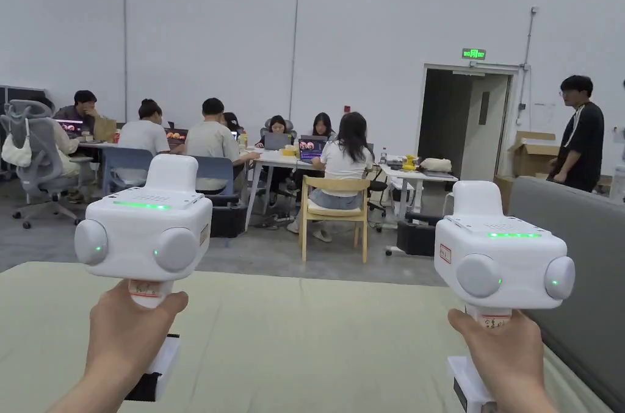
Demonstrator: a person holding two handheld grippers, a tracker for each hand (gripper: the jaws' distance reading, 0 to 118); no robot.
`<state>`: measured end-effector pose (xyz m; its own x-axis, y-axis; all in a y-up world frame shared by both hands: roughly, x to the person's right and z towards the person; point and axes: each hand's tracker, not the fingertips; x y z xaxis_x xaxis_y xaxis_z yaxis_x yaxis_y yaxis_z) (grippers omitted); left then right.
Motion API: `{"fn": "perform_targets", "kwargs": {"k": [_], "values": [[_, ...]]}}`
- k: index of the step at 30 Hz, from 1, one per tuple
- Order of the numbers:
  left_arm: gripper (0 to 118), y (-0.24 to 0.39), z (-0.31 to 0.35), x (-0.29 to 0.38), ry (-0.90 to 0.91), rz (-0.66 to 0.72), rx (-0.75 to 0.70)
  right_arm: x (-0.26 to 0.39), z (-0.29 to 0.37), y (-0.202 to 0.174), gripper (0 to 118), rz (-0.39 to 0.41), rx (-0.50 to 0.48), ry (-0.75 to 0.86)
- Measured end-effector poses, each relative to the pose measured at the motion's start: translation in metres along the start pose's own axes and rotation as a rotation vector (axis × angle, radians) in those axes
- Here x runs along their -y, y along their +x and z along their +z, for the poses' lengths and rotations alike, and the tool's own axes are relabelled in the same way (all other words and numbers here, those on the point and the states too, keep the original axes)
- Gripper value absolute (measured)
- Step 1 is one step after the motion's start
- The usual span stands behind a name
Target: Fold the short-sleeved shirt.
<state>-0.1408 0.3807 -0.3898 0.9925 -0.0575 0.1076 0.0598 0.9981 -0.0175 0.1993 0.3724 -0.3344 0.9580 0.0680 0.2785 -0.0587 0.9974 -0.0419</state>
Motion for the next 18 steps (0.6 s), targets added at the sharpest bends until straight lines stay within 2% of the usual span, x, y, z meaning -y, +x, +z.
{"fn": "perform_targets", "kwargs": {"k": [18], "values": [[118, -0.0015, -0.0011, -0.0016, -0.002, 0.0, 0.004, -0.0023, -0.0006, -0.0007, 118, -0.005, -0.003, 0.002]]}}
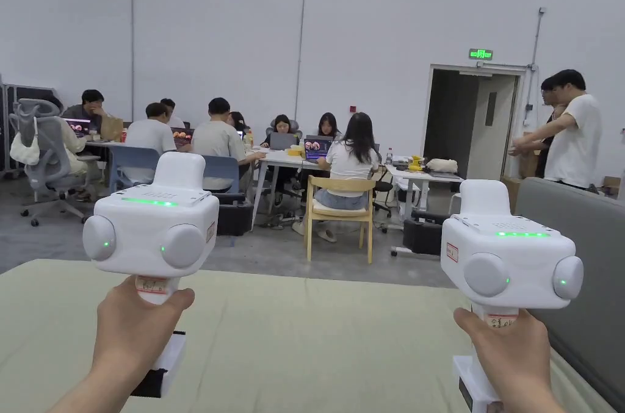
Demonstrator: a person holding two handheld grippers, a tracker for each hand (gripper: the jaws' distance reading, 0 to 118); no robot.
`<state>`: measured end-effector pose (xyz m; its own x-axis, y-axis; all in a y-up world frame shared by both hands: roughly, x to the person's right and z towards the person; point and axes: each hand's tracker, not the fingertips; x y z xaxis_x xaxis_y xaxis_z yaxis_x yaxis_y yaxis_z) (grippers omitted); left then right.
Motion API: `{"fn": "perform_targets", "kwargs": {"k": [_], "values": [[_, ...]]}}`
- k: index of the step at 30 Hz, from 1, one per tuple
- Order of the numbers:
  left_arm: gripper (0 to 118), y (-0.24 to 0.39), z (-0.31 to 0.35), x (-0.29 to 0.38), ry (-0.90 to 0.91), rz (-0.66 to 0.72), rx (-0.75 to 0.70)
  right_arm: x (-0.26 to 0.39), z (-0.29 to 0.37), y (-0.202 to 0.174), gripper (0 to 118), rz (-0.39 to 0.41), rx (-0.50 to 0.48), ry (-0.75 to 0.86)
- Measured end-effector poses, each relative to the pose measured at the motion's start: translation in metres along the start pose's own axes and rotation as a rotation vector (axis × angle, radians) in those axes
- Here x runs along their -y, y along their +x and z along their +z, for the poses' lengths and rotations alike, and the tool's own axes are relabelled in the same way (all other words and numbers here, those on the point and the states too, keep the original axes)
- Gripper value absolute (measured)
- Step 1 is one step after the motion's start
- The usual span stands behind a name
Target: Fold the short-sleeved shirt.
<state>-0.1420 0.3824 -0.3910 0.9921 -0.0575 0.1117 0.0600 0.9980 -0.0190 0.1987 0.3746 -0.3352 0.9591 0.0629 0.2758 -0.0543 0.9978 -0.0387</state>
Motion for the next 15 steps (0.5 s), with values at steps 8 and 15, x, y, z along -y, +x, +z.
{"fn": "perform_targets", "kwargs": {"k": [8, 15], "values": [[118, 0.001, 0.0031, -0.0027, 0.005, -0.008, 0.007, 0.0011, 0.0015, 0.0015, 118, -0.01, -0.001, 0.002], [118, -0.0002, 0.0034, -0.0019, 0.007, -0.006, -0.002, -0.0005, 0.0024, 0.002, 118, -0.014, -0.004, 0.004]]}}
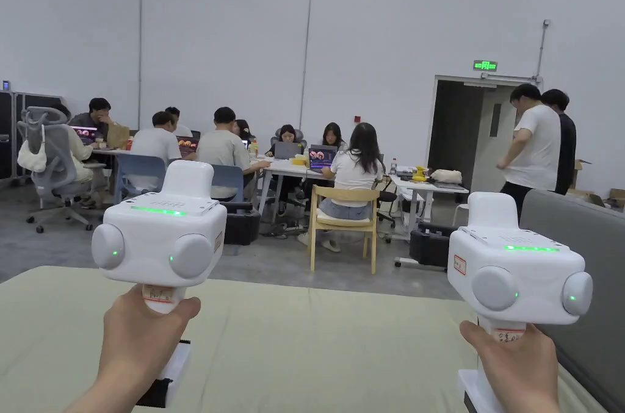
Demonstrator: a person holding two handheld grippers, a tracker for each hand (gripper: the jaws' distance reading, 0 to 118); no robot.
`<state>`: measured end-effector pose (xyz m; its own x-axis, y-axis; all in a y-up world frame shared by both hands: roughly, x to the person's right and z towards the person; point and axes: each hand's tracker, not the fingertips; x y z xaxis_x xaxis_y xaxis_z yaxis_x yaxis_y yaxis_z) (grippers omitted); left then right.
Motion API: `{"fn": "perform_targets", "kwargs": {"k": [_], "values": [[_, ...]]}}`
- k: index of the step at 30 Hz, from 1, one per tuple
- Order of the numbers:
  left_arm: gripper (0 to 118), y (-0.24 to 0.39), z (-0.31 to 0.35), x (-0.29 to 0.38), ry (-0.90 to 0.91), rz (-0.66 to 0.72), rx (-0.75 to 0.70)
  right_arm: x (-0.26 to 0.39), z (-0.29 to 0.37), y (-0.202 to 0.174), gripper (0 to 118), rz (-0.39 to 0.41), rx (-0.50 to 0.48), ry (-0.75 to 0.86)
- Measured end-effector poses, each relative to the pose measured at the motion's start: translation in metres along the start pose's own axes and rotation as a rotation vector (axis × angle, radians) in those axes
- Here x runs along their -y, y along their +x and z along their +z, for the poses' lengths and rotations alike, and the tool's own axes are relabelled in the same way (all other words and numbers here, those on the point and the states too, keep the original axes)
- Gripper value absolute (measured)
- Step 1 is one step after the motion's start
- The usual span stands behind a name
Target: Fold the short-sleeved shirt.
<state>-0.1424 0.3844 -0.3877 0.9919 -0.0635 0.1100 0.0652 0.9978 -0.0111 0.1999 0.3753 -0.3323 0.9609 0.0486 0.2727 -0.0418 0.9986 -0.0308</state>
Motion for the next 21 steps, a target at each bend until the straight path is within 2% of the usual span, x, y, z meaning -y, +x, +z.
{"fn": "perform_targets", "kwargs": {"k": [21], "values": [[118, -0.0048, -0.0038, 0.002, 0.001, 0.01, 0.001, 0.0009, 0.001, -0.0029, 118, 0.002, -0.002, -0.002]]}}
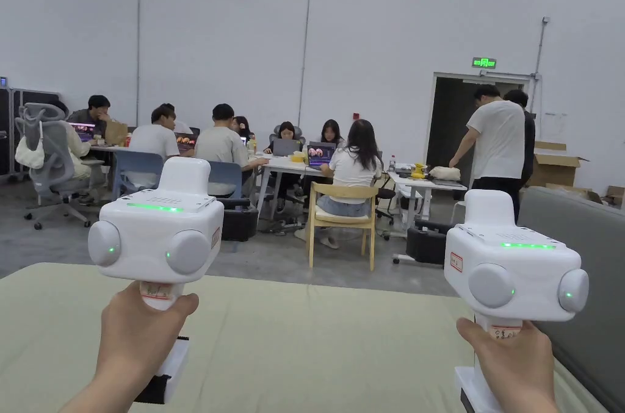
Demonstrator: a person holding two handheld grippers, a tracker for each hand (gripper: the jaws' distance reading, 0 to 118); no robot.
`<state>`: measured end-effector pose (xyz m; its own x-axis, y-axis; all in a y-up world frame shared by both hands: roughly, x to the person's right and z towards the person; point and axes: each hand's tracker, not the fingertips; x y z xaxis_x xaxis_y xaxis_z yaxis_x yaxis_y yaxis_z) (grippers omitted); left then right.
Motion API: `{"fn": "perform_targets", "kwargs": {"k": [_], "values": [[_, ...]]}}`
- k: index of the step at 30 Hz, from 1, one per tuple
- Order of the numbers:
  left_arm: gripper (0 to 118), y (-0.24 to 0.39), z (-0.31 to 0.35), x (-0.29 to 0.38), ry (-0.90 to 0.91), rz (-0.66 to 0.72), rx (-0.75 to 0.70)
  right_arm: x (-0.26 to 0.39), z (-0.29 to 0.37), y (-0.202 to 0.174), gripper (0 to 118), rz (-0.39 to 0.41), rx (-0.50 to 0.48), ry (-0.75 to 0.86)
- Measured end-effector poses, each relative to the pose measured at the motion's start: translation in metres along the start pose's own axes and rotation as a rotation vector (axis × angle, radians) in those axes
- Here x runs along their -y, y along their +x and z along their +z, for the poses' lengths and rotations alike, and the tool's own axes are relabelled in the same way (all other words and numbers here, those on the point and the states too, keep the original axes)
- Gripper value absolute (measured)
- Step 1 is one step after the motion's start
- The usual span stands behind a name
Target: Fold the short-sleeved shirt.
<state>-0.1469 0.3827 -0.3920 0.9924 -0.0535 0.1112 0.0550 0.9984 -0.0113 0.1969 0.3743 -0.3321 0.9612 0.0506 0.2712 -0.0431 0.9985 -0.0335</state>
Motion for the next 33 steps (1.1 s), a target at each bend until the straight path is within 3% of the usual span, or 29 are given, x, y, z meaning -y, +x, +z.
{"fn": "perform_targets", "kwargs": {"k": [33], "values": [[118, 0.0023, 0.0067, 0.0009, 0.002, 0.005, 0.003, 0.0072, -0.0027, -0.0035, 118, 0.007, -0.017, -0.011]]}}
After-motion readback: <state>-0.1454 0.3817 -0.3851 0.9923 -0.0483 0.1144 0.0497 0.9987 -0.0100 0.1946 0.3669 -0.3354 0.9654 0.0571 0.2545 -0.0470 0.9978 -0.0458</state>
